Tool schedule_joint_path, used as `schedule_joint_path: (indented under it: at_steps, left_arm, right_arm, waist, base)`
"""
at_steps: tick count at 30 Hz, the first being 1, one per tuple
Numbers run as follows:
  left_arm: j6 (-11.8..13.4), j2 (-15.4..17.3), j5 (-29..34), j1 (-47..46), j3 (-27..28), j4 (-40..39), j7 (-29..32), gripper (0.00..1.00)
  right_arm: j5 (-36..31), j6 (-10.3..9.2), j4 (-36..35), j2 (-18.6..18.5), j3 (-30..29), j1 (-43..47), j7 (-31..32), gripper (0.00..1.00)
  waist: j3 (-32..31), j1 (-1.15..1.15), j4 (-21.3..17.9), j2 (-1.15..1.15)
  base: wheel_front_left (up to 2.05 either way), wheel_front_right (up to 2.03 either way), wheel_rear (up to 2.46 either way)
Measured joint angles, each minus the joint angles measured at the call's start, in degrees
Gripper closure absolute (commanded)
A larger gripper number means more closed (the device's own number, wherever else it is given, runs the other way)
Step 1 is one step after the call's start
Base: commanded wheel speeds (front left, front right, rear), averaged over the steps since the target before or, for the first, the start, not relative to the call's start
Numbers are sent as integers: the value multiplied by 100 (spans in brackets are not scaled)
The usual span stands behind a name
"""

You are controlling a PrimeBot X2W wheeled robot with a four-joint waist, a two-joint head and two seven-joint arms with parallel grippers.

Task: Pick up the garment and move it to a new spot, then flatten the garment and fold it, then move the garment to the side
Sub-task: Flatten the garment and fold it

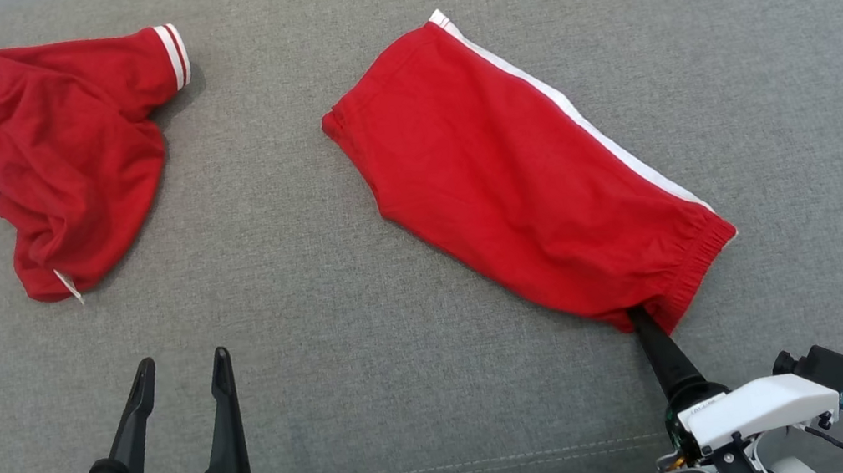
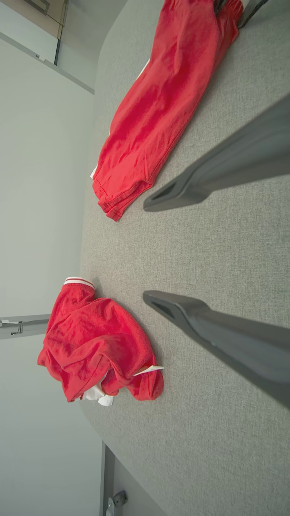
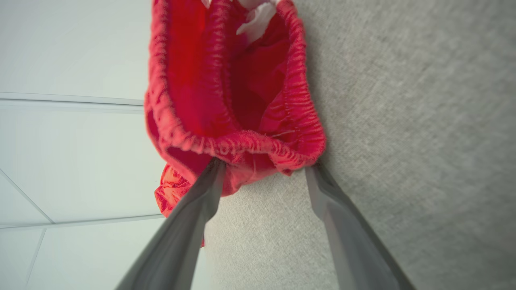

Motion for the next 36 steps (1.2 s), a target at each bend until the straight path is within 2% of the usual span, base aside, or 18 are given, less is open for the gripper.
schedule_joint_path:
  at_steps: [10,24,25,26,27,36]
  left_arm:
    - [73,2,0,-4,2,8,-153,0]
    - [122,2,-1,-5,-55,49,-231,0]
    - [122,2,0,-5,-56,52,-245,0]
    - [122,2,0,-7,-60,55,-255,0]
    - [122,2,0,-8,-69,59,-257,0]
    - [124,2,0,-9,-108,151,-298,0]
  right_arm:
    - [248,51,11,-8,198,-227,-1,0]
    - [928,51,-64,-8,-238,-334,-15,0]
    - [936,51,-37,-7,-282,-346,-16,7]
    - [951,51,-5,-7,-335,-364,-15,48]
    - [960,51,32,-5,-400,-391,-16,100]
    - [925,51,140,4,-849,-484,-16,100]
  waist:
    - [34,0,3,0]
    - [65,0,-69,0]
    - [65,0,-72,0]
    - [63,0,-74,0]
    - [60,0,-76,0]
    - [-60,0,-81,0]
  base:
    - [0,0,0]
    - [0,0,0]
    - [0,0,0]
    - [0,0,0]
    - [0,0,0]
    - [0,0,0]
